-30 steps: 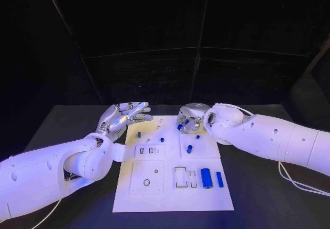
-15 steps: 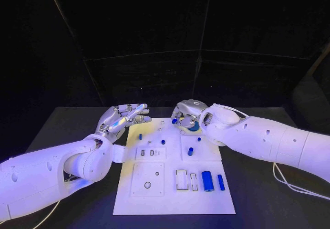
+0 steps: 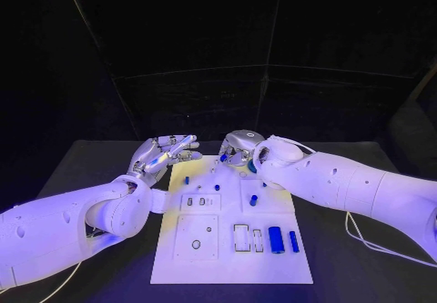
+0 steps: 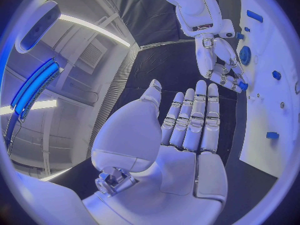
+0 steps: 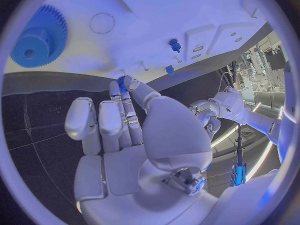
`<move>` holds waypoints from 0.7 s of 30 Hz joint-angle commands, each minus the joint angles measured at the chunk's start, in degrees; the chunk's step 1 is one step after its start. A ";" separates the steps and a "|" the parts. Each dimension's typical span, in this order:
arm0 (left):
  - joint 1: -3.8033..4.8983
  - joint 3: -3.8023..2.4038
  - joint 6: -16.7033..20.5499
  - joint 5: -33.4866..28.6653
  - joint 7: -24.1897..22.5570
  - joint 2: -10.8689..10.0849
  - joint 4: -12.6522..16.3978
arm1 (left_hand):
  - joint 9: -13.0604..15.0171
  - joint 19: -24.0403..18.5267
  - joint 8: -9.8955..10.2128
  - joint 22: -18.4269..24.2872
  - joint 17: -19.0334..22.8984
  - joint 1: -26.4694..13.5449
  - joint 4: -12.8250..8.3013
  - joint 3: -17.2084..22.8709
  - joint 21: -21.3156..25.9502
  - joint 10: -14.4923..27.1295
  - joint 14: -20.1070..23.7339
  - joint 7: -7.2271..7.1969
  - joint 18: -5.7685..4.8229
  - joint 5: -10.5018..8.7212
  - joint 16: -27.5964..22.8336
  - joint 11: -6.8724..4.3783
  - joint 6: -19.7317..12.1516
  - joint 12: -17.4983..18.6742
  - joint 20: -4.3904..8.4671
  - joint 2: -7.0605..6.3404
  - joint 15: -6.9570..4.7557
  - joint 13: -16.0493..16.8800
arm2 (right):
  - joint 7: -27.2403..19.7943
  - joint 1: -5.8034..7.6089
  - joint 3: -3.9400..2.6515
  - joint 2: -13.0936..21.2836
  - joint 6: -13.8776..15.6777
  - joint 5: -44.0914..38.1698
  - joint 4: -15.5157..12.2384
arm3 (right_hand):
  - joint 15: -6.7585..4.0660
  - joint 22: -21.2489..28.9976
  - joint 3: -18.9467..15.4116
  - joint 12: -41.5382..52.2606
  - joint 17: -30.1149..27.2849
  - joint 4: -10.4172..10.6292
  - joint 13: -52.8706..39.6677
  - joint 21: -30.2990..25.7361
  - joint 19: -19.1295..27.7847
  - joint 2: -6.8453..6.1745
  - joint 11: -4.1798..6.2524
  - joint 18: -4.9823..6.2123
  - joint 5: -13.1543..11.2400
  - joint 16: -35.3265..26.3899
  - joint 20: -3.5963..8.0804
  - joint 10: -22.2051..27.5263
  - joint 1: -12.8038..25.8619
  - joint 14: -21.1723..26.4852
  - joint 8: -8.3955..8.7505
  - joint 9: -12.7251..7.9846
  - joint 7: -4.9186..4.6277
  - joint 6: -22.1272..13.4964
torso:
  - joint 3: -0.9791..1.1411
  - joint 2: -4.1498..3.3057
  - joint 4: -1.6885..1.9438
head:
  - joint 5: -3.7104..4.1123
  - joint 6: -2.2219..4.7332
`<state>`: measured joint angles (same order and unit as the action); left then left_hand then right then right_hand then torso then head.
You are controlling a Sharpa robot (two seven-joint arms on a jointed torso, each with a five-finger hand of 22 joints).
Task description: Assemble the parts on the task board
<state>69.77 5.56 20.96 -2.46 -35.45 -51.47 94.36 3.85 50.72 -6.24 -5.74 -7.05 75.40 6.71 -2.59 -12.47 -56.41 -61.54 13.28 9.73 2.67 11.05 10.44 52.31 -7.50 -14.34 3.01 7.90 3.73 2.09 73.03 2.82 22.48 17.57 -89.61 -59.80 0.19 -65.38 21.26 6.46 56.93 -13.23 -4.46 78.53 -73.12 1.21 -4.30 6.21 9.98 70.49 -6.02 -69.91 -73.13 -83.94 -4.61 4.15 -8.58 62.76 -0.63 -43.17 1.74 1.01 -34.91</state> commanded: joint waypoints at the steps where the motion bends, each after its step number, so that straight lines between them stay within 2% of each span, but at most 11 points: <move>1: 0.21 -0.06 -0.69 0.37 -0.39 -0.06 0.23 | -0.10 0.28 0.36 0.05 -0.03 0.62 -0.21 -0.01 0.17 -0.42 0.30 0.21 0.79 0.19 -0.30 0.07 0.32 0.24 -0.04 0.07 0.00 -0.06 | 0.42 0.14 -0.04 -0.54 -1.19 0.27 0.61 | -0.35 -0.08 0.27 -0.41 0.11 -0.01 0.07 0.39 -0.44 -0.02 -0.26 -1.02 -0.23 0.37 -0.07 0.14 0.46 -1.37 0.11 -0.07 -0.23 0.10 | -0.07 -0.19 0.09 | 0.00 -0.07; 14: 0.63 -0.06 -0.67 0.37 -0.35 -0.19 0.36 | -0.10 0.28 0.36 0.05 -0.03 0.62 -0.21 -0.01 0.17 -0.42 0.30 0.21 0.79 0.19 -0.30 0.07 0.32 0.24 -0.04 0.07 0.00 -0.06 | 0.18 0.14 -0.04 -1.84 -0.80 0.28 0.92 | -0.33 -0.11 0.36 -0.48 0.04 0.09 0.09 0.42 -0.43 -0.08 -0.28 -1.02 -0.28 0.38 -0.09 0.19 0.54 -1.35 0.17 -0.09 -0.24 0.05 | -0.10 -0.32 0.16 | -0.09 -0.30; 21: 0.76 -0.06 -0.67 0.37 -0.32 -0.09 0.38 | -0.10 0.28 0.36 0.05 -0.03 0.62 -0.21 -0.01 0.17 -0.42 0.30 0.21 0.79 0.19 -0.30 0.07 0.32 0.24 -0.04 0.07 0.00 -0.06 | 0.34 0.15 -0.04 -2.90 -1.34 0.20 2.33 | -0.31 -0.19 0.50 -0.58 0.07 0.17 0.11 0.47 -0.45 -0.14 -0.31 -1.03 -0.25 0.45 -0.11 0.28 0.57 -1.34 0.27 -0.12 -0.27 -0.05 | -0.12 -0.26 0.22 | -0.13 -0.42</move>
<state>70.40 5.57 20.94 -2.45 -35.42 -51.60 94.57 3.81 50.72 -6.24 -5.75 -7.05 75.39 6.71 -2.59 -12.47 -56.41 -61.54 13.28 9.73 2.67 11.05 10.44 52.31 -7.50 -14.34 3.01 7.90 3.74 2.36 73.02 2.83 19.77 16.77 -89.39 -57.64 0.19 -65.51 21.42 6.14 57.00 -13.07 -4.44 78.73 -73.11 1.21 -4.30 6.21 9.86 70.70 -6.02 -69.91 -73.13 -83.94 -4.42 3.97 -8.58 62.57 -0.73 -43.49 1.92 0.83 -35.29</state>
